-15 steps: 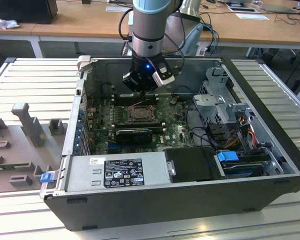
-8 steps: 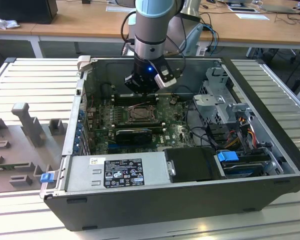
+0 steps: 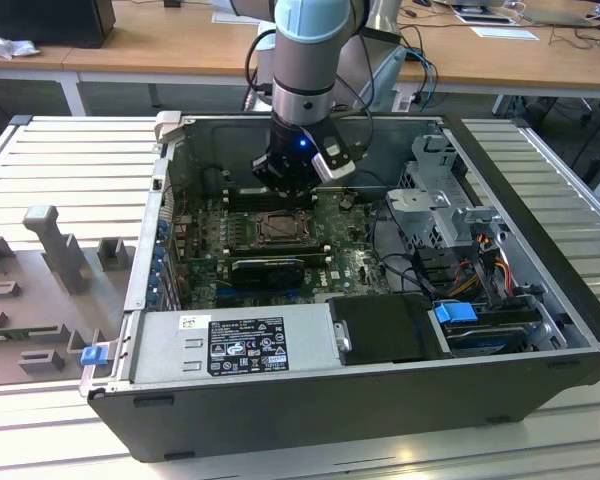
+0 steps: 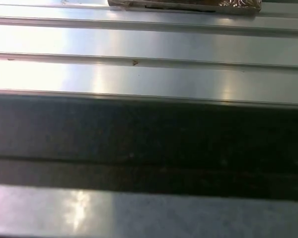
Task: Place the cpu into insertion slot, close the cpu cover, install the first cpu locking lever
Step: 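Install the first cpu locking lever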
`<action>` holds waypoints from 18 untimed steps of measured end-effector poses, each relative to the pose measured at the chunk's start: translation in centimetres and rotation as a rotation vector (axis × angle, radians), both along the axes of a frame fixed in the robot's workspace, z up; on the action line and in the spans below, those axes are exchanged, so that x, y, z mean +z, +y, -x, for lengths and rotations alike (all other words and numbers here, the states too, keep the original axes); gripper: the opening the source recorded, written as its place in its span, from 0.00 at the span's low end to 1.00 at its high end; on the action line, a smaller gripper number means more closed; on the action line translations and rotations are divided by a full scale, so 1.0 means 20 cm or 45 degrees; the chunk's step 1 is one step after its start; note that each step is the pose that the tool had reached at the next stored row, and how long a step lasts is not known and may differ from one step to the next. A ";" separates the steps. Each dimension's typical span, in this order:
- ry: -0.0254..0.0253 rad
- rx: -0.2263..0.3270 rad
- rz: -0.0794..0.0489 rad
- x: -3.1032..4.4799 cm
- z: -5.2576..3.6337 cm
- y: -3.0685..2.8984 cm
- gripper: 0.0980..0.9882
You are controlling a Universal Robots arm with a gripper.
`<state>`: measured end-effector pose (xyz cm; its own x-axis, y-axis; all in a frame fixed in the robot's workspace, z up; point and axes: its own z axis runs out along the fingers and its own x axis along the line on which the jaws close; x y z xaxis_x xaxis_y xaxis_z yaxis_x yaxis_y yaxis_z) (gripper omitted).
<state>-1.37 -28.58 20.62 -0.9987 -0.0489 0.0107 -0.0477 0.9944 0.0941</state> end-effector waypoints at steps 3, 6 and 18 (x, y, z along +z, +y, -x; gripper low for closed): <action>-0.0001 0.000 0.004 -0.007 -0.001 0.000 0.01; 0.0003 0.000 0.011 -0.011 0.000 0.000 0.01; -0.0001 0.000 0.016 0.008 -0.001 -0.001 0.01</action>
<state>-1.35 -28.59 20.79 -0.9987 -0.0489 0.0113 -0.0479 0.9955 0.0815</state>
